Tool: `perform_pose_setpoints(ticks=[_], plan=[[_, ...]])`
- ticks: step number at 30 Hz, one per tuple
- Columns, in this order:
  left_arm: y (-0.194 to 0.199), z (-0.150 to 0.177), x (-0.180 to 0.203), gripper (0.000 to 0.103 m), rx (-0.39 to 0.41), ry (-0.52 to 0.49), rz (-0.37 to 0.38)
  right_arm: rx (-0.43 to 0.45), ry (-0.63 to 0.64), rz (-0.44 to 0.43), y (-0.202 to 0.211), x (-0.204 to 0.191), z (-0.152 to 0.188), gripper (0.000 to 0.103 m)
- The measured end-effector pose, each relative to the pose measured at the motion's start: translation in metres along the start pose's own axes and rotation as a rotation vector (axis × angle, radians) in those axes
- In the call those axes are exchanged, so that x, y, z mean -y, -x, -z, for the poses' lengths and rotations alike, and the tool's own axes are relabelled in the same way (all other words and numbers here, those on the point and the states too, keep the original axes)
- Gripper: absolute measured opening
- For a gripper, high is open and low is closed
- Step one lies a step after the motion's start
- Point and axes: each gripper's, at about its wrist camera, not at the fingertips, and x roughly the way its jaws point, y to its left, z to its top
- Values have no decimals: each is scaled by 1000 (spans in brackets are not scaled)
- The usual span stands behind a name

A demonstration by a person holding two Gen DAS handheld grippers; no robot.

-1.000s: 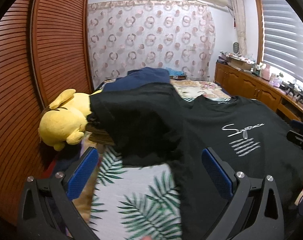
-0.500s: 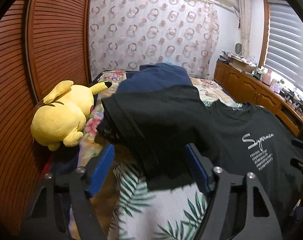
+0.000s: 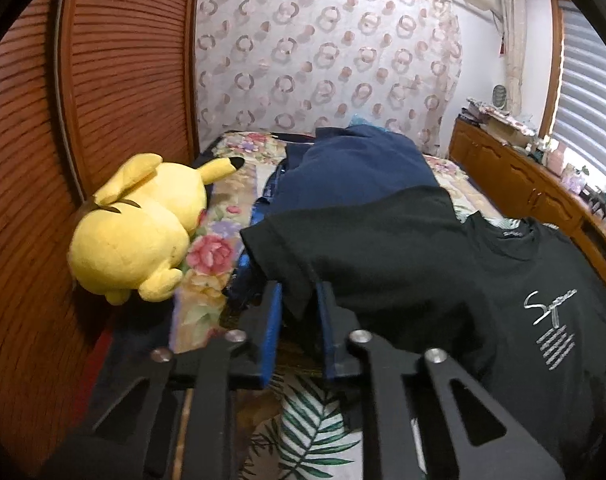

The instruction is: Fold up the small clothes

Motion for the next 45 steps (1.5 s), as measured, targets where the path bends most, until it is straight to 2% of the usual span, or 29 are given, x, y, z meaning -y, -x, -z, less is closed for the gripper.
perform_pose_setpoints(ticks=[4, 8, 15, 19, 24, 32, 35, 37, 39, 41, 45], plan=[[2, 1, 0, 0, -6, -8, 1, 7, -18, 2, 2, 5, 1, 103], [16, -1, 7, 0, 35, -38, -16, 8, -25, 6, 3, 7, 3, 103], [46, -11, 32, 0, 116, -88, 21, 9, -43, 14, 4, 15, 6, 103], [66, -26, 56, 0, 165, -119, 76, 15, -54, 25, 7, 22, 6, 103], [78, -44, 87, 0, 188, -155, 139, 22, -83, 45, 13, 36, 7, 103], [70, -64, 161, 0, 148, -251, 275, 44, -131, 84, 28, 61, 7, 103], [60, -64, 190, 0, 118, -306, 296, 49, -145, 100, 32, 70, 8, 103], [51, -61, 205, 0, 92, -332, 278, 50, -154, 106, 34, 75, 9, 103], [47, -59, 213, 1, 72, -340, 279, 51, -159, 113, 36, 79, 10, 103], [47, -55, 212, 8, 58, -328, 299, 52, -160, 117, 38, 83, 11, 103], [53, -50, 206, 15, 58, -329, 291, 49, -159, 124, 40, 88, 12, 103]])
